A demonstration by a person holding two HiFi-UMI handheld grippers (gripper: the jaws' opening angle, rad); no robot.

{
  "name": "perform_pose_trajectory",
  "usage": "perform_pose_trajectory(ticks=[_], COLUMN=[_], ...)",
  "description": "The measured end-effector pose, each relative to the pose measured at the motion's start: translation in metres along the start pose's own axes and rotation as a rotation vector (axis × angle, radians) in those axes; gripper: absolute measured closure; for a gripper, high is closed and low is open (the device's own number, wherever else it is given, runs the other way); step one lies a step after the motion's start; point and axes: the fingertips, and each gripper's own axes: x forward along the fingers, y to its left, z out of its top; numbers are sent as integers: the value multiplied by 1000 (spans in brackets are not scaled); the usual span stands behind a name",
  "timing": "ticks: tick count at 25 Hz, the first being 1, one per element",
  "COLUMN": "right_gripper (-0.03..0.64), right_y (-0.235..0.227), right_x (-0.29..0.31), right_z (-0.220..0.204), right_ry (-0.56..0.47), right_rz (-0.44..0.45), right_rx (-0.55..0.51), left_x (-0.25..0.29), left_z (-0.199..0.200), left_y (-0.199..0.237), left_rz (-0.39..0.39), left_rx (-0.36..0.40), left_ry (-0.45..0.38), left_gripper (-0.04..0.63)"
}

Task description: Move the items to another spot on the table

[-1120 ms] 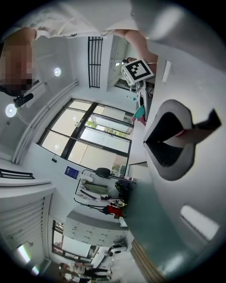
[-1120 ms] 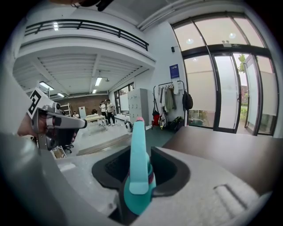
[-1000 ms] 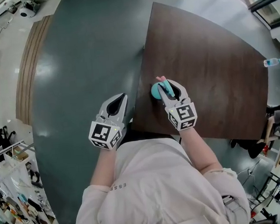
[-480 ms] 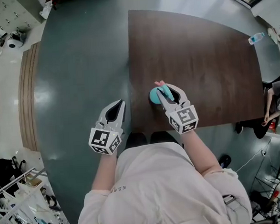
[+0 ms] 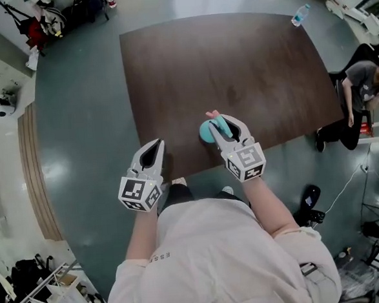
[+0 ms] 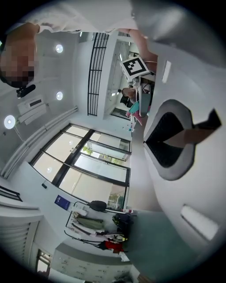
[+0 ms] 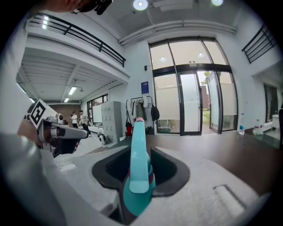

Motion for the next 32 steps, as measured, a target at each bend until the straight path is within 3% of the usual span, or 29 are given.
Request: perform_pose_trajectory(ticks=[12,16,22,32], right_gripper=[502,502,502,502], right_y=[-134,-175,-225,-299], right_x=[-171,-231,-312,-379], right_z=[-39,-59,-87,-116], right_ry=[-18,5,31,-1], right_rz=[-198,-228,-317,-497], right_rx=[54,19,59,184], left_x=[102,136,172,238], left_z=[-29,-47,-80,-89], left_y=[-185,-254,-345,-415], left_rz=[-232,-304,-421,-573], left_rx=[65,64,83,138], left_ry=[54,61,102,162], left_gripper=[586,586,586,586])
